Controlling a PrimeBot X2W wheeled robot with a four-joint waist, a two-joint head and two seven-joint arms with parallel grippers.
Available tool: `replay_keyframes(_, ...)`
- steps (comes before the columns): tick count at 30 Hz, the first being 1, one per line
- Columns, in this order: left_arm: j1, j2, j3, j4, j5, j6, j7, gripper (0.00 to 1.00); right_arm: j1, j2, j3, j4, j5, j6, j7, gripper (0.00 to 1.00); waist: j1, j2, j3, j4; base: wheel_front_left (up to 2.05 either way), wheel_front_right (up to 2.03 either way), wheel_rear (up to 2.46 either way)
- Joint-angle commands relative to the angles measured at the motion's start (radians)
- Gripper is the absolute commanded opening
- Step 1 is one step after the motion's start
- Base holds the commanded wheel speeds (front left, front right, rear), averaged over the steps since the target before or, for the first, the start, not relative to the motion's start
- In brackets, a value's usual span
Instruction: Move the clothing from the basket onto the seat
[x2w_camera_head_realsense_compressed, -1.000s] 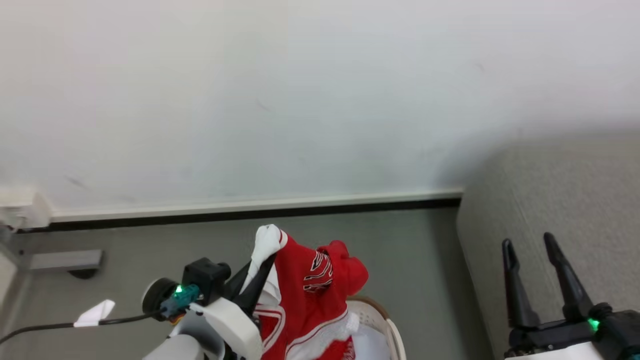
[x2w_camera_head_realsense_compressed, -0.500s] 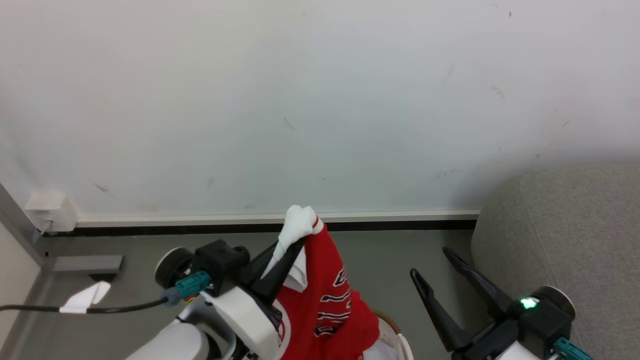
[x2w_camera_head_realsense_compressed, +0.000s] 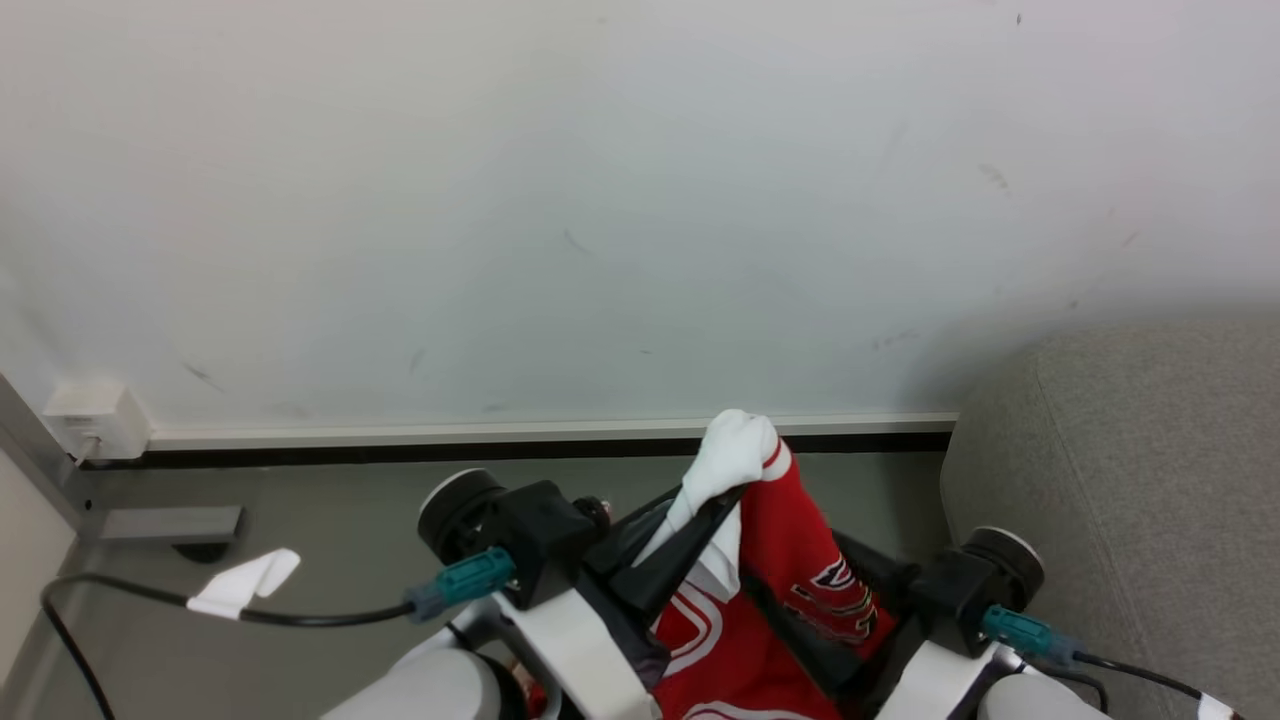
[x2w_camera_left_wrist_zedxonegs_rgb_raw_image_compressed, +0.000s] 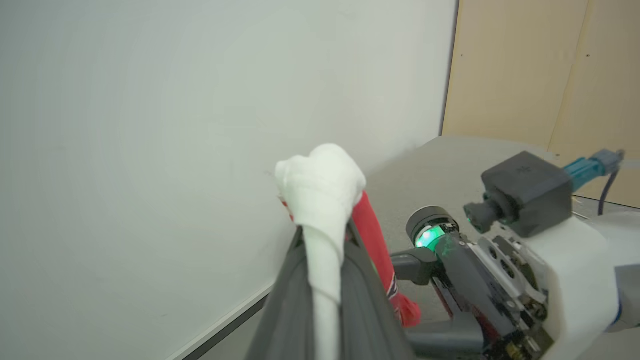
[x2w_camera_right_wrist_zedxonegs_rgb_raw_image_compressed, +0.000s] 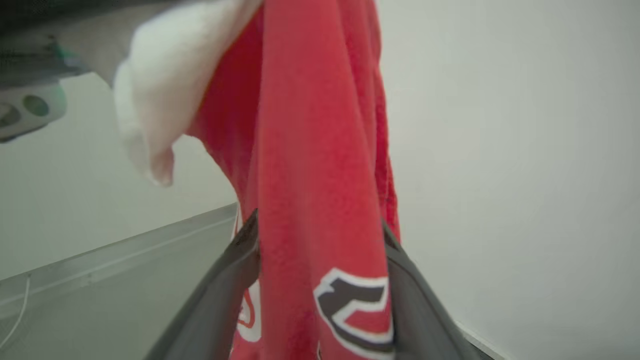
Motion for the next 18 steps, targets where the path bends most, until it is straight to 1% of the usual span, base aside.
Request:
replay_keyframes(1, -0.012, -0.002, 0.0, 0.001, -0.005, 0.0, -0.002, 0.0, -0.022, 0.006, 0.013, 0.021, 0.019, -0.002, -0.002, 0.0, -0.0001, -0.0001, 0.001, -0.001, 0.0, 0.0, 0.0)
replay_keyframes(3, -0.017, -0.01, -0.003, 0.013, -0.004, -0.001, -0.005, 0.0, -0.035, 0.009, 0.035, 0.041, 0.057, -0.002, -0.007, 0.0, -0.0001, -0.0001, 0.004, -0.003, 0.0, 0.0, 0.0)
replay_keyframes(8, -0.009, -0.002, 0.002, 0.046, 0.014, 0.015, -0.022, 0.01, -0.05, 0.004, 0.017, 0.063, 0.093, -0.002, -0.031, 0.0, -0.0001, -0.0001, 0.008, -0.018, 0.0, 0.0, 0.0)
replay_keyframes(9, -0.002, -0.003, 0.003, 0.054, 0.016, 0.018, -0.031, 0.23, -0.05, 0.001, 0.009, 0.066, 0.1, -0.002, -0.036, 0.0, -0.0001, -0.0001, 0.009, -0.023, 0.0, 0.0, 0.0)
replay_keyframes(10, 0.009, -0.003, 0.003, 0.064, 0.013, 0.02, -0.04, 0.66, -0.05, -0.003, 0.001, 0.068, 0.101, -0.002, -0.038, 0.0, -0.0001, -0.0001, 0.01, -0.029, 0.0, 0.0, 0.0)
replay_keyframes(11, 0.016, 0.001, 0.001, 0.073, 0.014, 0.022, -0.046, 1.0, -0.05, -0.007, -0.008, 0.069, 0.101, -0.002, -0.042, 0.0, -0.0001, -0.0001, 0.011, -0.037, 0.0, 0.0, 0.0)
replay_keyframes(16, 0.05, -0.005, -0.006, 0.108, 0.003, 0.028, -0.073, 1.0, -0.027, -0.031, -0.077, 0.038, 0.101, -0.002, -0.05, 0.0, -0.0001, -0.0001, 0.019, -0.089, 0.0, 0.0, 0.0)
replay_keyframes(18, 0.062, -0.015, -0.015, 0.122, -0.001, 0.024, -0.082, 1.0, -0.005, -0.051, -0.131, 0.006, 0.087, -0.002, -0.052, 0.0, -0.0001, -0.0001, 0.027, -0.131, 0.0, 0.0, 0.0)
